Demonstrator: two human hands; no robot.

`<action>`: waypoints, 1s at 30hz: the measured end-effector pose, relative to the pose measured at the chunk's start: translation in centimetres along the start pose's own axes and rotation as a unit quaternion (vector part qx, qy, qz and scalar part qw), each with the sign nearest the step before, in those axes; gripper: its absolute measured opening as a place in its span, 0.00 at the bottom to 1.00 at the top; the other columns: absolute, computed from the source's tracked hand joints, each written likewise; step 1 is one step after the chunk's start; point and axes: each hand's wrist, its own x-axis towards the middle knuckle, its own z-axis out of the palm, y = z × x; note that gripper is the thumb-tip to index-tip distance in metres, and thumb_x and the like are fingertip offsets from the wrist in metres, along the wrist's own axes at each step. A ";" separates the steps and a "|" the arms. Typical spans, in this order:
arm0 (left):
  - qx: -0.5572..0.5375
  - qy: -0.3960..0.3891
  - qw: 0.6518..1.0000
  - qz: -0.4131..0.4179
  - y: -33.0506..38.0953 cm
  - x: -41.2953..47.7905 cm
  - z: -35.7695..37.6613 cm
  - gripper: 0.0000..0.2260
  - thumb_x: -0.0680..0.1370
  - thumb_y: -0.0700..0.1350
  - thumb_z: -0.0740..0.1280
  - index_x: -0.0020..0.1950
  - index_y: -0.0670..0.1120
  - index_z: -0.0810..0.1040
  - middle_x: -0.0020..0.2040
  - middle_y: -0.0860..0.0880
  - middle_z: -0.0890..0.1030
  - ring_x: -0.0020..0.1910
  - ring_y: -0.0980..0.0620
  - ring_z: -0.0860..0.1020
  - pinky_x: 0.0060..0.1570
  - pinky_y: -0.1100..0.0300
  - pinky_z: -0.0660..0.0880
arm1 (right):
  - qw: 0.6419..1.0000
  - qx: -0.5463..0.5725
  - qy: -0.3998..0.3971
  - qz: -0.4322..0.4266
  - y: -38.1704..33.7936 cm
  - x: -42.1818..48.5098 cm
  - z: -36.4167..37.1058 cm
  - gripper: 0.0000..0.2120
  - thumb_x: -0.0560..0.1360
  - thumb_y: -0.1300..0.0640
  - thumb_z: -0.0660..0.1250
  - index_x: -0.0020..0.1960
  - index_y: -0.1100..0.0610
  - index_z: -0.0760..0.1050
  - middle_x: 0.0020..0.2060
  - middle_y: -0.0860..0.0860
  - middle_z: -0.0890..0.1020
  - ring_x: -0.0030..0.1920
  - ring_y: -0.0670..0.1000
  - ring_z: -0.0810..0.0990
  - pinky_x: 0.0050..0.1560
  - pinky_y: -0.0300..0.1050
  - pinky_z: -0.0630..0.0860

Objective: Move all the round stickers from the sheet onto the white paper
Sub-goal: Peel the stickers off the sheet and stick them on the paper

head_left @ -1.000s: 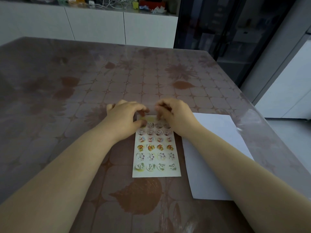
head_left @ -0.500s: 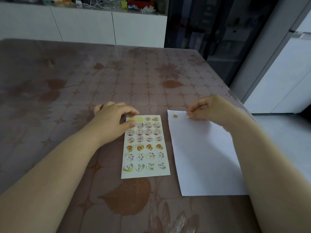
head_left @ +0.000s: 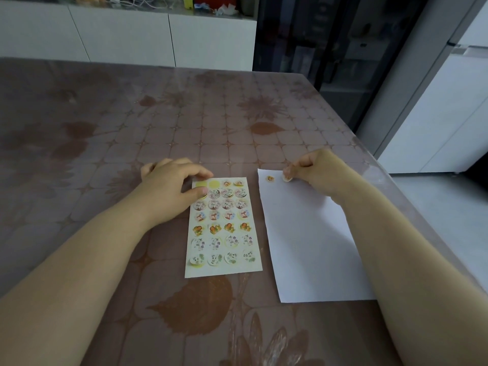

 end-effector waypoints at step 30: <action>-0.006 -0.012 1.000 0.009 1.0 0.0 0.2 0.22 0.77 0.54 0.63 0.71 0.57 0.65 0.64 0.59 0.72 0.68 0.55 0.63 0.66 0.54 0.51 | 0.976 -0.122 0.049 -0.173 -1.0 -0.1 2.2 0.03 0.72 0.53 0.70 0.44 0.52 0.78 0.36 0.42 0.77 0.36 0.41 0.72 0.34 0.30 0.66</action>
